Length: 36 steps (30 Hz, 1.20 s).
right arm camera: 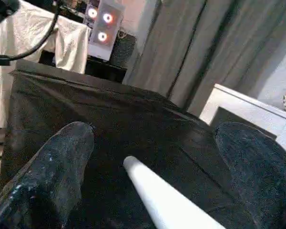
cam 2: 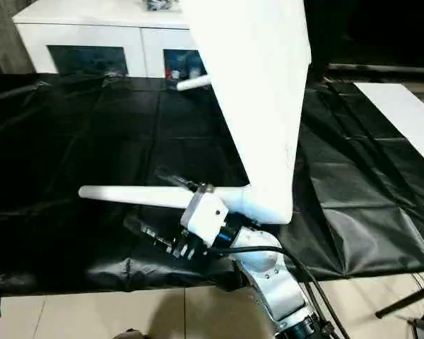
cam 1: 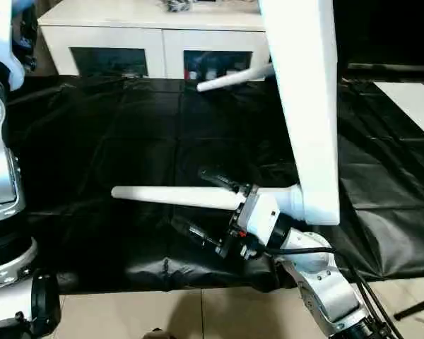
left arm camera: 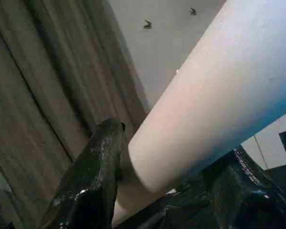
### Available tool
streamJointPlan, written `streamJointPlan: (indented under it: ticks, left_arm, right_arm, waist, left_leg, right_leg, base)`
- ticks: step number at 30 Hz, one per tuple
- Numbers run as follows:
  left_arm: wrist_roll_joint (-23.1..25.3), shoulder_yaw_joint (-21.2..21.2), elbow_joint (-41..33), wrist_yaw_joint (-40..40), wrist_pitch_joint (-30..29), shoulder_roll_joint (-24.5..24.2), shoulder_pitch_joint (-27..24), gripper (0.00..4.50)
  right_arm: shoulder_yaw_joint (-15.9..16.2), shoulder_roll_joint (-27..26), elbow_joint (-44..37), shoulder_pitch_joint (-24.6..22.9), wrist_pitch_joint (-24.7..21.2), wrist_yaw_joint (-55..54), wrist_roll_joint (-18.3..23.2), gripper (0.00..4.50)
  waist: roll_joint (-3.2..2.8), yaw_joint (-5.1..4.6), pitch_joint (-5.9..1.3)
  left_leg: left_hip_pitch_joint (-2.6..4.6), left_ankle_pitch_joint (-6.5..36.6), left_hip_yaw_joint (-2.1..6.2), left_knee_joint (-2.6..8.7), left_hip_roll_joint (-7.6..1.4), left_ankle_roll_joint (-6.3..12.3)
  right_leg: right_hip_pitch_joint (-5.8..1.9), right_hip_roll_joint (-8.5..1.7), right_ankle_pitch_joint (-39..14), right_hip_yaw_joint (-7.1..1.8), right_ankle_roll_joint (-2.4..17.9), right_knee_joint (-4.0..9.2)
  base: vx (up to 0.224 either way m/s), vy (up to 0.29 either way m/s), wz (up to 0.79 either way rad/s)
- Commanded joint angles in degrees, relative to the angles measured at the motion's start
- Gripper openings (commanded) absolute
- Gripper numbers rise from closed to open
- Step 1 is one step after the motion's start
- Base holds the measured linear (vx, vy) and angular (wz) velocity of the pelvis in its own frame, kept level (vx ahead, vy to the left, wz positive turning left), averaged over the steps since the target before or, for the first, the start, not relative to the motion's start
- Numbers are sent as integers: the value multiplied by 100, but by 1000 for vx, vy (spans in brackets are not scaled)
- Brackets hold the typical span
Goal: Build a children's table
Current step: Flip table
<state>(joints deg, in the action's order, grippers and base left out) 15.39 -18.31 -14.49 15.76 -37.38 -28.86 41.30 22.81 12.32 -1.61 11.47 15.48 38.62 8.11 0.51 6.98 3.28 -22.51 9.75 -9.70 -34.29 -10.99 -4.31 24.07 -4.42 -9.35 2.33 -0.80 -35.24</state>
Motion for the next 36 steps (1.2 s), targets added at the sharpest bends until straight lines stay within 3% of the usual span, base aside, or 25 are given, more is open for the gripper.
streamJointPlan:
  ticks: [1,5,12,19,20,23,24,27,29,31,32,36]
  left_arm:
    - [-643,-627,-42,-62,-333,117,181,226]
    - [-651,-620,-20,8,-407,38,75,226]
    - [-658,-539,-13,215,-526,-89,-54,226]
    - [-795,-694,-160,107,-710,67,-237,225]
    - [-852,-774,-218,51,-729,139,-334,225]
    - [-889,-894,-293,-23,-727,246,-471,225]
    - [-907,-961,-319,-77,-658,310,-543,225]
    - [-981,-1112,-376,-166,-571,476,-703,225]
    - [-1029,-1190,-434,-230,-564,590,-867,224]
    - [-1054,-1227,-463,-278,-561,654,-959,224]
    - [-1058,-1251,-487,-317,-543,717,-1048,223]
    - [-1083,-1303,-541,-404,-562,866,-1171,219]
  right_arm:
    - [-227,152,5,105,-195,82,101,450]
    - [-431,439,-101,500,-568,429,319,450]
    - [-817,900,131,1123,-851,830,608,450]
    - [-1167,1139,445,1690,-796,892,665,450]
    - [-1294,1198,578,1911,-726,913,674,450]
    - [-1458,1253,809,2206,-619,906,698,450]
    - [-1534,1267,933,2335,-561,886,708,450]
    - [-1671,1272,1178,2585,-445,848,724,450]
    - [-1710,1271,1300,2716,-378,898,709,450]
    - [-1717,1271,1384,2800,-331,949,692,450]
    - [-1722,1265,1496,2907,-268,1004,673,450]
    - [-1737,1251,1779,3148,-97,1106,621,450]
  waist:
    - [-18,15,-398]
    - [-12,-33,-397]
    - [2,-5,-407]
    - [25,-3,-404]
    - [56,-5,-399]
    - [50,-19,-399]
    - [117,-28,-400]
    - [106,-15,-404]
    - [147,-30,-405]
    - [137,-25,-404]
    - [164,-21,-404]
    - [176,-43,-393]
  left_leg:
    - [75,1557,80,440,-142,49]
    - [92,1524,75,424,-138,94]
    - [94,1323,60,405,-142,143]
    - [98,1332,47,387,-142,131]
    - [91,1325,44,387,-137,144]
    - [100,1334,41,378,-136,165]
    - [93,1324,32,376,-141,187]
    - [99,1256,27,370,-134,230]
    - [92,1262,26,368,-135,243]
    - [102,1295,21,365,-136,255]
    - [105,1324,22,370,-137,270]
    - [126,1623,30,390,-144,213]
  right_leg:
    - [-250,-285,-1465,-179,892,387]
    - [-256,-272,-1388,-173,978,371]
    - [-265,-272,-1174,-167,1094,347]
    - [-264,-290,-1358,-165,1082,362]
    - [-269,-289,-1410,-164,1059,362]
    - [-255,-289,-1501,-159,1070,376]
    - [-261,-297,-1538,-154,1069,380]
    - [-252,-289,-1563,-152,1055,377]
    - [-255,-279,-1531,-145,1041,370]
    - [-240,-277,-1562,-146,1024,379]
    - [-235,-280,-1639,-143,987,385]
    - [-205,-263,-1878,-137,933,417]
  base:
    - [0,0,0]
    - [0,0,0]
    - [0,0,0]
    - [0,0,0]
    - [0,0,0]
    - [0,0,0]
    - [0,0,0]
    - [0,0,0]
    - [0,0,0]
    - [0,0,0]
    - [0,0,0]
    - [0,0,0]
